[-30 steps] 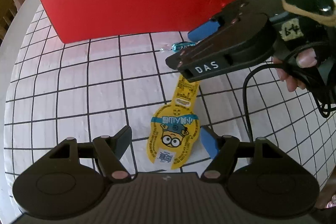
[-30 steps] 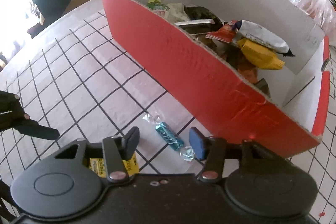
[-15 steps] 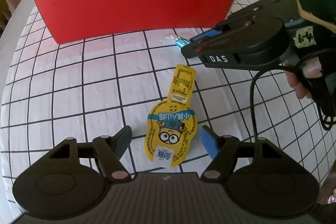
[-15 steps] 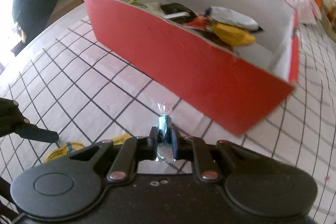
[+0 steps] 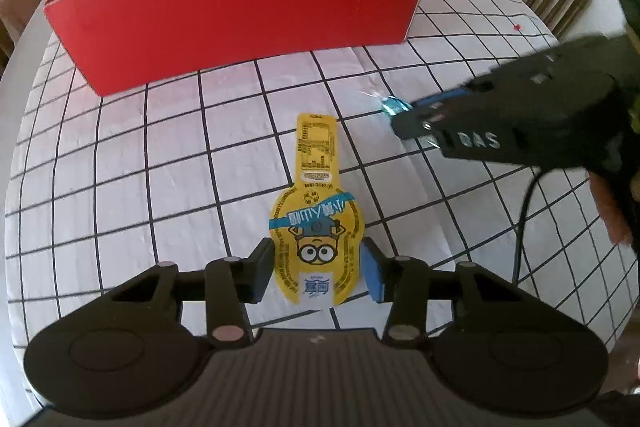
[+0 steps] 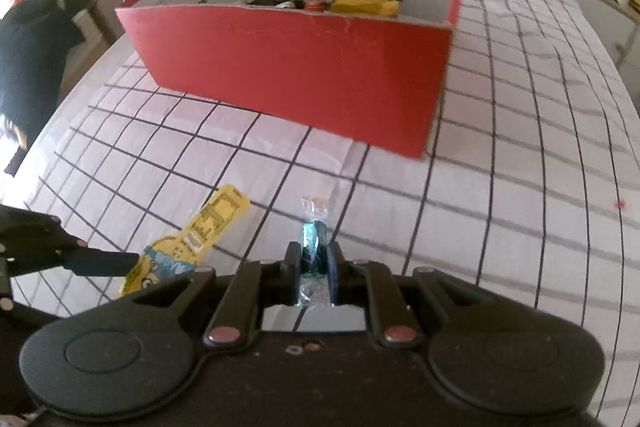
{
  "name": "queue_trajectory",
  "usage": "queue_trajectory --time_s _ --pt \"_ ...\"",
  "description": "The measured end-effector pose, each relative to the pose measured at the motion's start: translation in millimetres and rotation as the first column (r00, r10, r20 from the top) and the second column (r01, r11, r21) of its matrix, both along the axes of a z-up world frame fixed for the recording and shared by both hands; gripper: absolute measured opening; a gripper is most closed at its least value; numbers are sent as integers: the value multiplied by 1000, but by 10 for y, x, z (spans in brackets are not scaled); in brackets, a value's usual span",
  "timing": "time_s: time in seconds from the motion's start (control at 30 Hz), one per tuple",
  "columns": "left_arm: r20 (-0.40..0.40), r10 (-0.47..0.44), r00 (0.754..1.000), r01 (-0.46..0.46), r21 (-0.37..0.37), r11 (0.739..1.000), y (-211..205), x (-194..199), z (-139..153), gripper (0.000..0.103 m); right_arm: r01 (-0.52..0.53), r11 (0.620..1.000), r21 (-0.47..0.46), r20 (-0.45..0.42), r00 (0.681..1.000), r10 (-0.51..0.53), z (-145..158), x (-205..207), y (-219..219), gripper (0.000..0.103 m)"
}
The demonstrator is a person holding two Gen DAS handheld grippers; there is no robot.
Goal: Organize snacks
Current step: 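Grasp the yellow minion packet with the left gripper while the right holds the candy, then carry the yellow packet and blue candy with both grippers over the box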
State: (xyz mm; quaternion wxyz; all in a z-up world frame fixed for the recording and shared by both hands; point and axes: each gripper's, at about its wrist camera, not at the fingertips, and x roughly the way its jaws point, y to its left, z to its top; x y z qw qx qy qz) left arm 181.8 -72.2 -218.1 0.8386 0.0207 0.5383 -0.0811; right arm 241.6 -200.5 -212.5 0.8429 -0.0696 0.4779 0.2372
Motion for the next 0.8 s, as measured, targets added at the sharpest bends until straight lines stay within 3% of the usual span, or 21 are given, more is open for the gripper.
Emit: queue_trajectory --time_s 0.53,0.8 --pt "-21 119 993 -120 -84 989 239 -263 180 45 133 988 77 -36 991 -130 141 -652 -78 11" --pt "34 167 985 -162 -106 981 368 -395 432 45 140 982 124 26 989 -144 437 -764 -56 11"
